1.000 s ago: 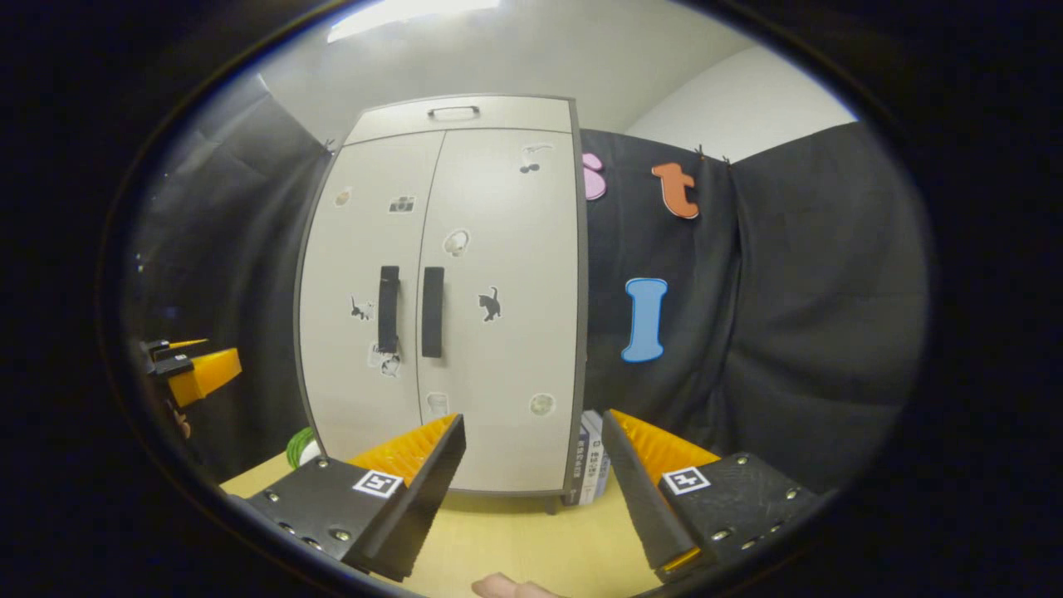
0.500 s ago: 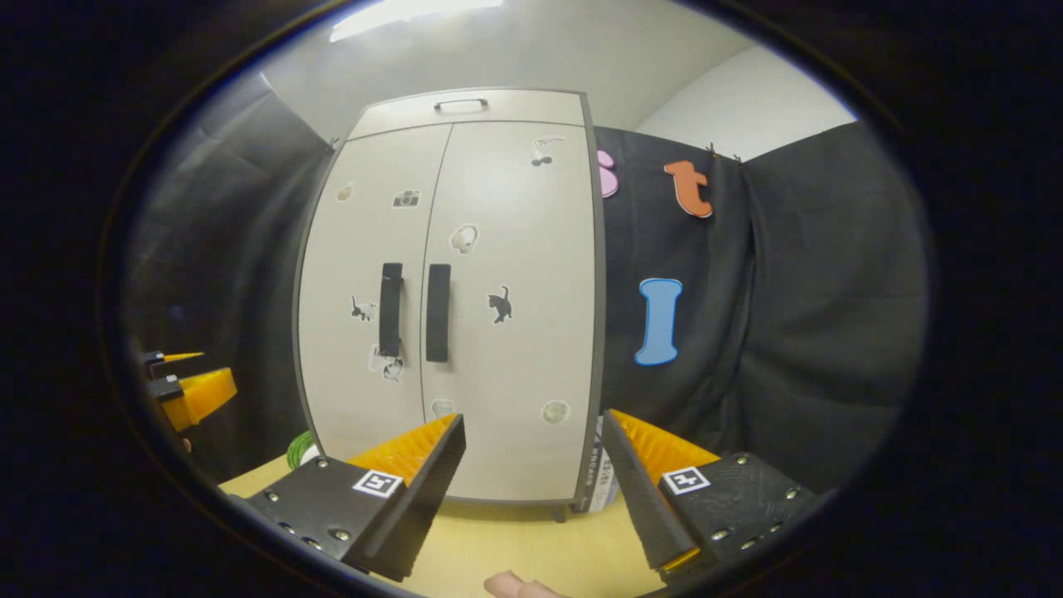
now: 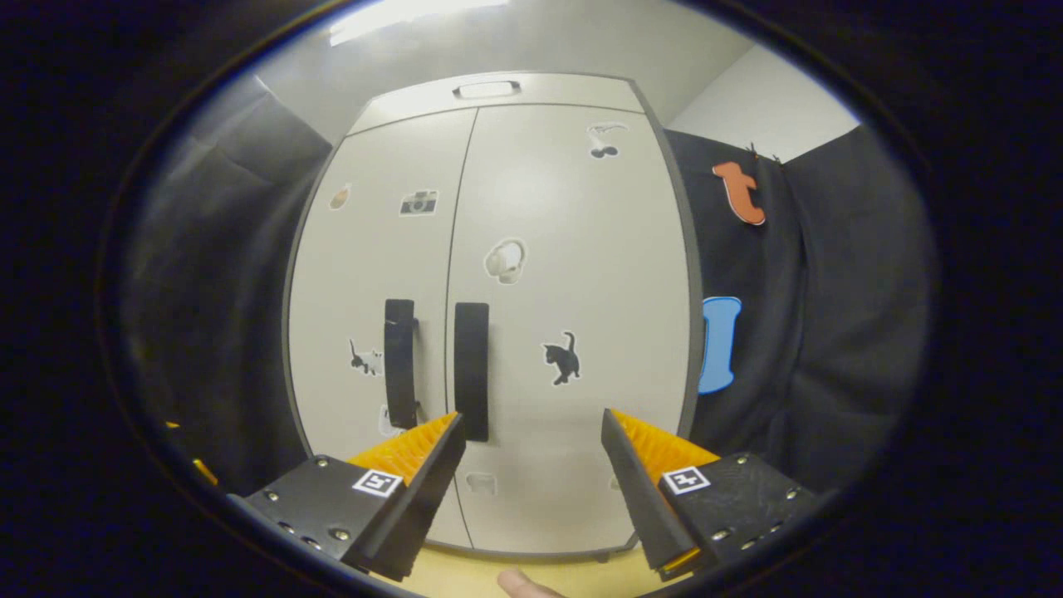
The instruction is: Open the right door of the double-door shoe cabinet with the right hand, and open the left door with the left hand.
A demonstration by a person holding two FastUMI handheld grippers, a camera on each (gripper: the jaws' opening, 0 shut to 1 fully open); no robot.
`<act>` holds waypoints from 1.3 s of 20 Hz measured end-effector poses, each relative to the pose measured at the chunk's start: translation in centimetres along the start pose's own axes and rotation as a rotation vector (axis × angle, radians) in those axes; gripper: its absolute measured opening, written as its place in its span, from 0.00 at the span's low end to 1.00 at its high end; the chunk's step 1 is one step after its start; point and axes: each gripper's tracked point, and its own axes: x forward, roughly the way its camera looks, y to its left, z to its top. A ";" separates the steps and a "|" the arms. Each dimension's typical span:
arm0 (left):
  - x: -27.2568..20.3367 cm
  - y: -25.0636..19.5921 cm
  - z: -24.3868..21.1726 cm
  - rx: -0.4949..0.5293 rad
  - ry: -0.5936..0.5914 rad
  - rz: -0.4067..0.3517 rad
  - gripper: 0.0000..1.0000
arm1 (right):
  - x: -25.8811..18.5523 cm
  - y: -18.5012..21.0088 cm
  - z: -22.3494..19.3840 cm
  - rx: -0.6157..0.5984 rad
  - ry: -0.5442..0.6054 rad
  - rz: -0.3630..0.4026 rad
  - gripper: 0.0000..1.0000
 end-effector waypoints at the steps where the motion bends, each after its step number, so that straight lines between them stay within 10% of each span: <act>1: -0.3 0.2 -0.4 0.001 0.007 0.000 0.98 | 1.3 0.5 0.7 -0.009 -0.021 -0.013 0.98; 9: -2.7 0.7 -2.8 -0.039 0.050 -0.033 0.98 | 7.2 5.2 1.0 -0.103 0.015 -0.018 0.98; 16: -2.4 2.2 -3.7 -0.057 0.060 0.002 0.98 | 8.3 4.7 0.6 -0.002 0.031 -0.050 0.78; 18: -2.4 2.6 -3.8 -0.061 0.067 0.017 0.98 | 8.1 4.8 0.3 0.080 0.052 -0.037 0.43; 26: -2.3 3.2 -3.6 -0.044 0.085 0.057 0.98 | 7.4 5.1 0.1 0.088 0.130 0.020 0.13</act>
